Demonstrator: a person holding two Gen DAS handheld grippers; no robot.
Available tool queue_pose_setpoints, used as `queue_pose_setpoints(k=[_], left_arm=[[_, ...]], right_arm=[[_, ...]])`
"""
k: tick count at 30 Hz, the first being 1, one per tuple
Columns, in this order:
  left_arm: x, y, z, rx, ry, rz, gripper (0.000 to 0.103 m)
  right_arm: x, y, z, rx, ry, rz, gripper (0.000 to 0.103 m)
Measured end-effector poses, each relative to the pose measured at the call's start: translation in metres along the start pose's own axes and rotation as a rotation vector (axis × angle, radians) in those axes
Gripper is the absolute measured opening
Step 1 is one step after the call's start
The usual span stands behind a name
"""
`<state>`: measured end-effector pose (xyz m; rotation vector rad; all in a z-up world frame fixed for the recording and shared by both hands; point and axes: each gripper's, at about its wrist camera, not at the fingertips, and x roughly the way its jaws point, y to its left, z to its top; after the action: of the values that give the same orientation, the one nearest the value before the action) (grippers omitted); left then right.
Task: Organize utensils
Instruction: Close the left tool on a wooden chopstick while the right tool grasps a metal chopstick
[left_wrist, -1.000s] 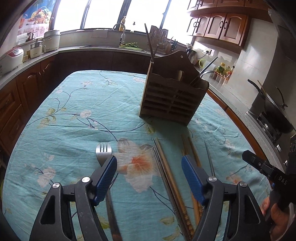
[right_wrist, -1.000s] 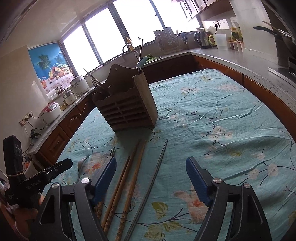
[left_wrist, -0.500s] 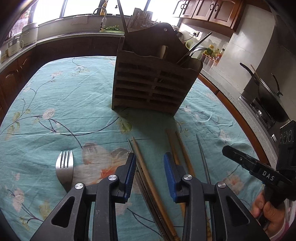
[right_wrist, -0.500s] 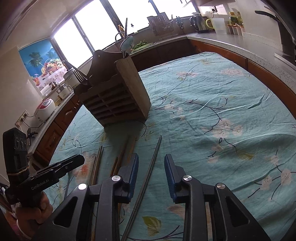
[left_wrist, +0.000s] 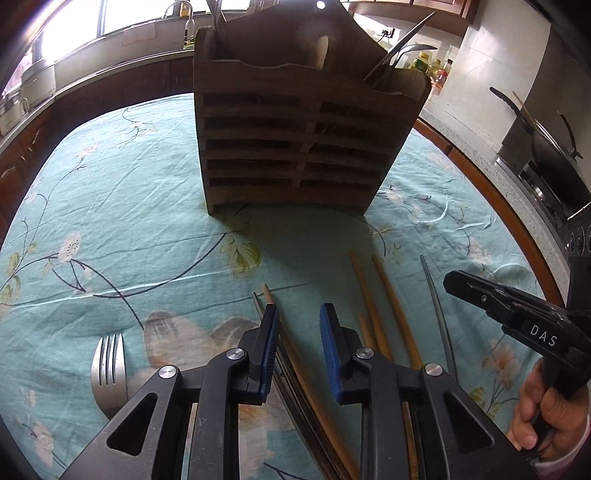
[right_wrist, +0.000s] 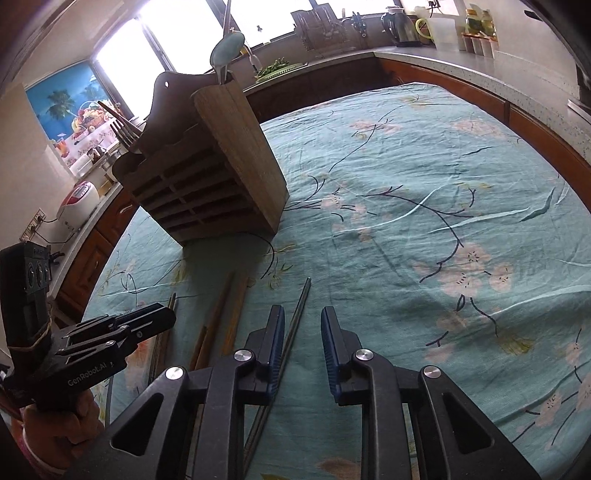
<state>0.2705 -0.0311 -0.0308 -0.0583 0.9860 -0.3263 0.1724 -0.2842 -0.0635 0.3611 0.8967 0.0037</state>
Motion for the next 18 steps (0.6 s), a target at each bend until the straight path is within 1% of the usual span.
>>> queue_pose_setpoints(k=[4,5,6,7,13,16,17,18], left_arm=[[0.003,-0.002,-0.001,0.008,-0.008,0.003,0.021],[0.004,-0.003,0.0,0.007,-0.002,-0.002,0.021],[0.01,-0.002,0.0,0.0,0.027,-0.007,0.02],[0.009,-0.003,0.001,0.006,0.01,-0.005,0.02],[0.019,-0.013,0.006,0.064,0.018,0.033,0.019],[0.02,-0.019,0.004,0.097,0.01,0.067,0.013],[0.021,-0.021,0.004,0.103,0.005,0.074,0.01],[0.021,-0.022,0.004,0.105,0.001,0.076,0.008]], right_arm=[[0.008,0.0,-0.001,-0.011,0.02,-0.007,0.019],[0.008,0.001,0.0,-0.019,0.016,-0.012,0.018],[0.009,0.002,0.0,-0.024,0.018,-0.016,0.018],[0.01,0.003,0.001,-0.027,0.02,-0.017,0.018],[0.018,0.013,0.005,-0.098,0.037,-0.048,0.018],[0.023,0.022,0.007,-0.162,0.048,-0.082,0.017],[0.025,0.024,0.008,-0.183,0.048,-0.102,0.011],[0.025,0.026,0.007,-0.2,0.047,-0.115,0.011]])
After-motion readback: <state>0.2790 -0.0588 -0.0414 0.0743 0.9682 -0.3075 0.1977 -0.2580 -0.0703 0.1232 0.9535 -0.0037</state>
